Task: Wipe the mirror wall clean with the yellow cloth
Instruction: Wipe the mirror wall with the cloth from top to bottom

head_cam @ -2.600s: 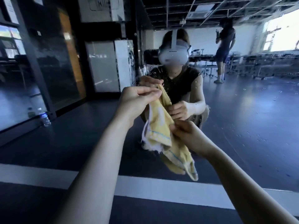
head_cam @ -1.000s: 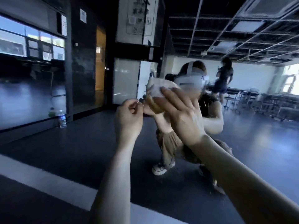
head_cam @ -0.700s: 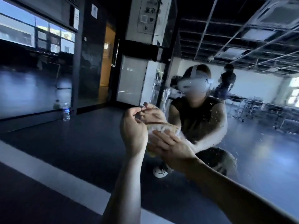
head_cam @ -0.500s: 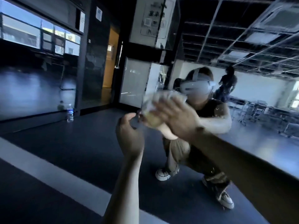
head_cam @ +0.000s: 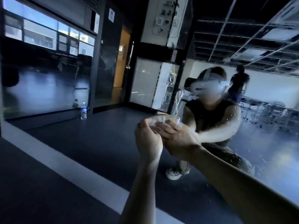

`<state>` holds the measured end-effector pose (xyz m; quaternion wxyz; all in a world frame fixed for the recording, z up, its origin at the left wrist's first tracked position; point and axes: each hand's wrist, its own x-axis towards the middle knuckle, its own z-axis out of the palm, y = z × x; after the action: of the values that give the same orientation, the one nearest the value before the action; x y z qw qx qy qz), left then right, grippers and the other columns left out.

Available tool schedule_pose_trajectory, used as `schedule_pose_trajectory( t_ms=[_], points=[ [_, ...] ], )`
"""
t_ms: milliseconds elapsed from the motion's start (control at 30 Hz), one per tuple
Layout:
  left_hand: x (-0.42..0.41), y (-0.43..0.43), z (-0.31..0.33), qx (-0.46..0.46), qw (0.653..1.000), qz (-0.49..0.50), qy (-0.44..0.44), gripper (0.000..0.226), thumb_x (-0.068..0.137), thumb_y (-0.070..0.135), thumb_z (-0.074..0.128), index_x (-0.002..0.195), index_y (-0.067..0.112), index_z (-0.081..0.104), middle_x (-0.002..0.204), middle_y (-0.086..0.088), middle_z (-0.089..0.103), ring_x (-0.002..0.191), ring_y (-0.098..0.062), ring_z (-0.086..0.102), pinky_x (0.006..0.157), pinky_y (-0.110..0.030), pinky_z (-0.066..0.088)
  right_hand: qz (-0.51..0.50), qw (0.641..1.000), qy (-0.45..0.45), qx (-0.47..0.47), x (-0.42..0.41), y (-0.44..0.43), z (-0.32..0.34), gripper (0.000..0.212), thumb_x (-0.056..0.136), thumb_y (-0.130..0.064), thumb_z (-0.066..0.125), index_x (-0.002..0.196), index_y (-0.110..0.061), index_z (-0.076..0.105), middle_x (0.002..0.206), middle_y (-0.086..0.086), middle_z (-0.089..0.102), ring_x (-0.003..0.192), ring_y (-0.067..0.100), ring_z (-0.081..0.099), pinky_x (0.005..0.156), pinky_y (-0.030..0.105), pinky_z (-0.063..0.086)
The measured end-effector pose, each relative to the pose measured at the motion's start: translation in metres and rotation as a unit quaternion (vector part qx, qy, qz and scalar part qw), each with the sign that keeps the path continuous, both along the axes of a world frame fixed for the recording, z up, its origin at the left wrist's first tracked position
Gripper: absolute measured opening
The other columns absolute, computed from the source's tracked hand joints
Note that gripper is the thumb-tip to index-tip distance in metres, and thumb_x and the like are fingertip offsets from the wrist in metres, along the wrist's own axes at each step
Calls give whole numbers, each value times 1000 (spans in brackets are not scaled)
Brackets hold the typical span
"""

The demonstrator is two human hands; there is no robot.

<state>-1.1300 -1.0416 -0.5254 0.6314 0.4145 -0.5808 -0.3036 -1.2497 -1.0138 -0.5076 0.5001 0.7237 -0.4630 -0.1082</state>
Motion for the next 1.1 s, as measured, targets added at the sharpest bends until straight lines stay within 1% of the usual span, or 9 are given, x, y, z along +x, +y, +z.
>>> schedule_pose_trajectory(
  t_ms=[67, 133, 267, 400, 533, 633, 833, 967, 1100],
  points=[
    [-13, 4, -6, -42, 999, 3, -25, 33, 80, -3, 53, 113, -2, 59, 108, -24, 58, 102, -40, 53, 85, -40, 42, 3, 1000, 16, -21, -23, 21, 25, 56, 68, -24, 55, 123, -20, 62, 133, 4, 57, 120, 24, 53, 102, 41, 28],
    [-27, 9, -10, -78, 995, 15, -59, 37, 75, -5, 58, 111, -2, 59, 107, -26, 58, 96, -44, 53, 81, -44, 45, -7, 997, 7, -79, -50, 53, 56, 53, 76, -23, 50, 129, -20, 58, 138, 6, 52, 123, 26, 46, 99, 42, 30],
    [-61, 33, -2, -166, 981, -18, -103, 51, 79, 8, 64, 128, 4, 52, 133, -21, 47, 121, -38, 45, 99, -44, 42, -49, 971, -86, -220, -80, 110, 110, 50, 87, -31, 52, 134, -16, 52, 138, 14, 50, 114, 30, 41, 84, 43, 37],
    [-91, 60, 0, -279, 953, -40, -113, 63, 78, 29, 70, 133, 6, 48, 144, -24, 35, 130, -39, 39, 104, -46, 37, -46, 944, -181, -273, -86, 118, 61, 54, 90, -38, 42, 137, -13, 46, 138, 19, 47, 115, 33, 38, 86, 45, 31],
    [-102, 67, -13, -271, 936, -40, -221, 115, 47, 28, 90, 144, 8, 33, 150, -25, 22, 134, -44, 31, 101, -53, 39, -42, 970, -131, -199, -98, 138, -12, 55, 82, -37, 43, 133, -16, 40, 138, 9, 36, 111, 30, 41, 84, 45, 39],
    [-103, 64, -15, -269, 928, -12, -258, 124, 42, 32, 92, 145, 13, 26, 151, -22, 24, 133, -40, 35, 97, -50, 44, -1, 982, -86, -165, -105, 144, 18, 51, 81, -31, 41, 130, -16, 43, 137, 10, 50, 107, 27, 44, 83, 40, 33],
    [-107, 63, -16, -261, 928, -10, -266, 139, 27, 32, 93, 146, 13, 23, 151, -19, 16, 133, -41, 34, 99, -50, 39, -21, 913, -213, -346, -110, 147, 111, 48, 85, -25, 52, 130, -8, 56, 143, 14, 45, 129, 33, 42, 103, 44, 27],
    [-107, 64, -17, -282, 917, 28, -281, 136, 22, 35, 92, 141, 8, 30, 145, -27, 33, 127, -43, 42, 93, -52, 44, -11, 907, -240, -347, -112, 150, 49, 49, 85, -22, 54, 133, -15, 50, 137, 12, 52, 127, 31, 42, 100, 42, 27],
    [-111, 59, -22, -292, 915, 59, -273, 104, 62, 24, 78, 148, 14, 19, 150, -21, 23, 133, -36, 29, 93, -49, 47, -52, 966, -150, -203, -126, 172, -60, 54, 80, -24, 43, 133, -22, 40, 156, -2, 20, 125, 25, 38, 89, 45, 42]
  ],
)
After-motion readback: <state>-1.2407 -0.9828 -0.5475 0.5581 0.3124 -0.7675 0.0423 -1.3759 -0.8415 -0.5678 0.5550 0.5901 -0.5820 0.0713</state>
